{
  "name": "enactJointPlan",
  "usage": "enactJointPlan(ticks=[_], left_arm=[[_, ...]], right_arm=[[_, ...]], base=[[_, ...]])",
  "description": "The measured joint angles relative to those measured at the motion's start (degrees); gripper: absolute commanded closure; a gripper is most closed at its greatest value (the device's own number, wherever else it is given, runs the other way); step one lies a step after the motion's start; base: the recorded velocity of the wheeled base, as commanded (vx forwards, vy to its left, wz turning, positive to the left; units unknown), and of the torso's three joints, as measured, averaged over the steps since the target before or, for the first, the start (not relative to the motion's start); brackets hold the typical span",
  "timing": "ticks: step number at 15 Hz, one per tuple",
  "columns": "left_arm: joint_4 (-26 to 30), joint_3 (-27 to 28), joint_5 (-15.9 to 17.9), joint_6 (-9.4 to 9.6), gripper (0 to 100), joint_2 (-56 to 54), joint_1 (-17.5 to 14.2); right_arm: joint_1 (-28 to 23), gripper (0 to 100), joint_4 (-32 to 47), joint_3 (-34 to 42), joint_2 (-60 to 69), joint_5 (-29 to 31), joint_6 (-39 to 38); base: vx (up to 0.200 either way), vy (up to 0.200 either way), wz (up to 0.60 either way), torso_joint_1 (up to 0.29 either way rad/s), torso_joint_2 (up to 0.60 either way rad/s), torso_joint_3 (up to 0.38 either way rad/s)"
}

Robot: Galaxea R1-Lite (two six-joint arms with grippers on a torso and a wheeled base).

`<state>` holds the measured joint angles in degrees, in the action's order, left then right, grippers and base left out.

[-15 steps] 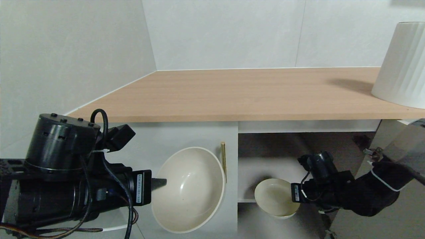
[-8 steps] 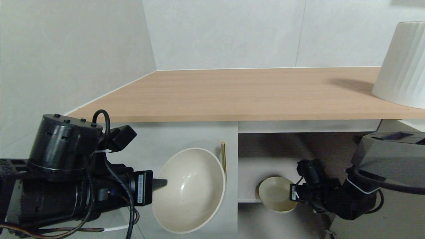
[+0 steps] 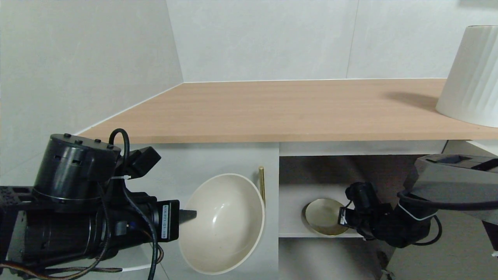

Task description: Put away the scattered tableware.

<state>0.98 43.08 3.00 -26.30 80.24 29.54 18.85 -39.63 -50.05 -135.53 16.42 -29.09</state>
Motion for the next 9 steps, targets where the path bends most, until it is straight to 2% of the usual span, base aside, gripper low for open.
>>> enactJointPlan(ticks=[9], left_arm=[[0.0,-0.02,-0.1,-0.02,100,0.77,0.0]], right_arm=[[-0.83,100,2.22,-5.56,-2.41,2.66,-0.69]], base=[[0.0,0.0,0.0,0.0,0.0,0.0]])
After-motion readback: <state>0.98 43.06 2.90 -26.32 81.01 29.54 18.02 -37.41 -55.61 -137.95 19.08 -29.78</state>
